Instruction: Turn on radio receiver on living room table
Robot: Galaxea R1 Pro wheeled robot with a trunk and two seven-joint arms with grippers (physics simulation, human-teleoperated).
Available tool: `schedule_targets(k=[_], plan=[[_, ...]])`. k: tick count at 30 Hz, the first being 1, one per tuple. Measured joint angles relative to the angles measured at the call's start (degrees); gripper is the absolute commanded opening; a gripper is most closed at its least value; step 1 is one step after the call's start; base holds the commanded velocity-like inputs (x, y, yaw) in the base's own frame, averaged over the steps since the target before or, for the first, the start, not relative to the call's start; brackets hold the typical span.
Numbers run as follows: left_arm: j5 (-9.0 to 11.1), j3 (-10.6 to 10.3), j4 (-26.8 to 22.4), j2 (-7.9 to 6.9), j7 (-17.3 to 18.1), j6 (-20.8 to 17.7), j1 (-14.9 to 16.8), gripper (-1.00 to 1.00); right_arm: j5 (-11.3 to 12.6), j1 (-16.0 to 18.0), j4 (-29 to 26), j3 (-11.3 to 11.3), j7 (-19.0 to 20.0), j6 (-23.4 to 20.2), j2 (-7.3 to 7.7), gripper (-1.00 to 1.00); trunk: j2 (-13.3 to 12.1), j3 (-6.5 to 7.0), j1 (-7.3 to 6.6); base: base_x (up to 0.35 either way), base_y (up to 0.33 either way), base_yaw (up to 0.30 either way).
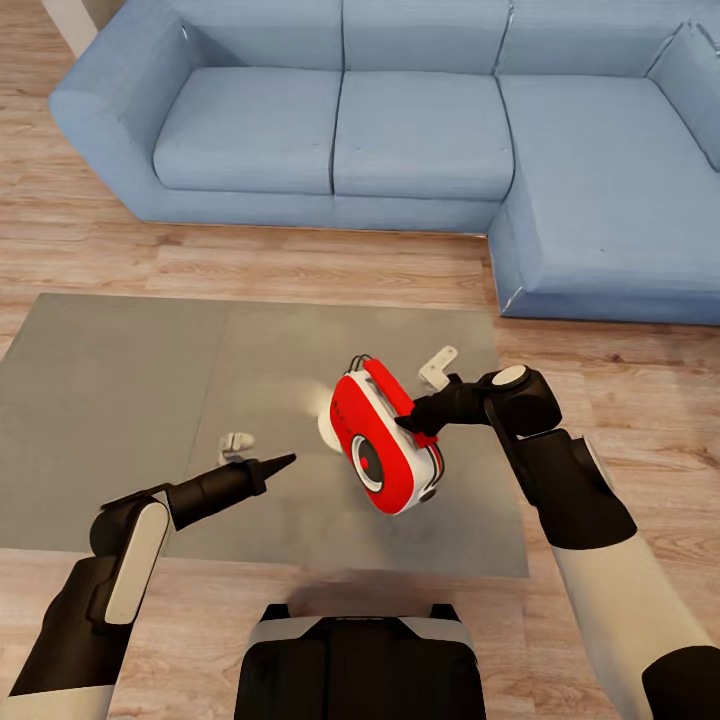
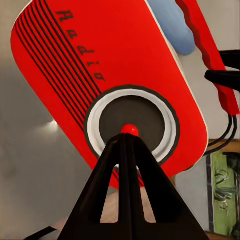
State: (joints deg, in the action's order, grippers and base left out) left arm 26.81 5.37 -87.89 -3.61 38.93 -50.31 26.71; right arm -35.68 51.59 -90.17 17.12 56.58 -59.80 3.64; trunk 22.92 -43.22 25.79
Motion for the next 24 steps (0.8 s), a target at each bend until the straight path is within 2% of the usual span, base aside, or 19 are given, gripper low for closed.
schedule_targets(k=[3, 7, 9, 11, 22, 24], plan=[[0.00, -0.09, 0.00, 0.01, 0.00, -0.20, 0.00, -1.00, -0.01, 0.00, 0.00, 0.11, -0.21, -0.04, -0.06, -1.00, 0.00, 0.00, 0.00, 0.000, 0.000, 0.000], [0.01, -2.50, 0.00, 0.18, 0.00, -0.26, 0.02, -1.00, -0.28, 0.00, 0.00, 0.16, -0.99, 0.05, 0.07, -1.00, 0.00, 0.00, 0.00, 0.000, 0.000, 0.000], [0.02, -3.56, 0.00, 0.68, 0.00, -0.35, 0.11, -1.00, -0.12, 0.00, 0.00, 0.16, -1.13, -0.05, 0.25, -1.00, 0.00, 0.00, 0.00, 0.000, 0.000, 0.000], [0.03, -4.29, -0.01, 2.16, 0.00, -1.63, 0.17, -1.00, -0.14, 0.00, 0.00, 0.21, -1.23, -0.04, 0.39, -1.00, 0.00, 0.00, 0.00, 0.000, 0.000, 0.000], [0.00, -4.40, -0.02, 2.59, 0.00, -2.72, 0.73, -1.00, -0.19, 0.00, 0.00, 0.19, -1.24, -0.04, 0.32, -1.00, 0.00, 0.00, 0.00, 0.000, 0.000, 0.000], [0.01, -4.45, -0.01, 3.32, -0.04, -2.76, 1.22, -1.00, -0.24, 0.00, 0.00, 0.19, -1.24, -0.02, 0.42, -1.00, 0.00, 0.00, 0.00, 0.000, 0.000, 0.000]])
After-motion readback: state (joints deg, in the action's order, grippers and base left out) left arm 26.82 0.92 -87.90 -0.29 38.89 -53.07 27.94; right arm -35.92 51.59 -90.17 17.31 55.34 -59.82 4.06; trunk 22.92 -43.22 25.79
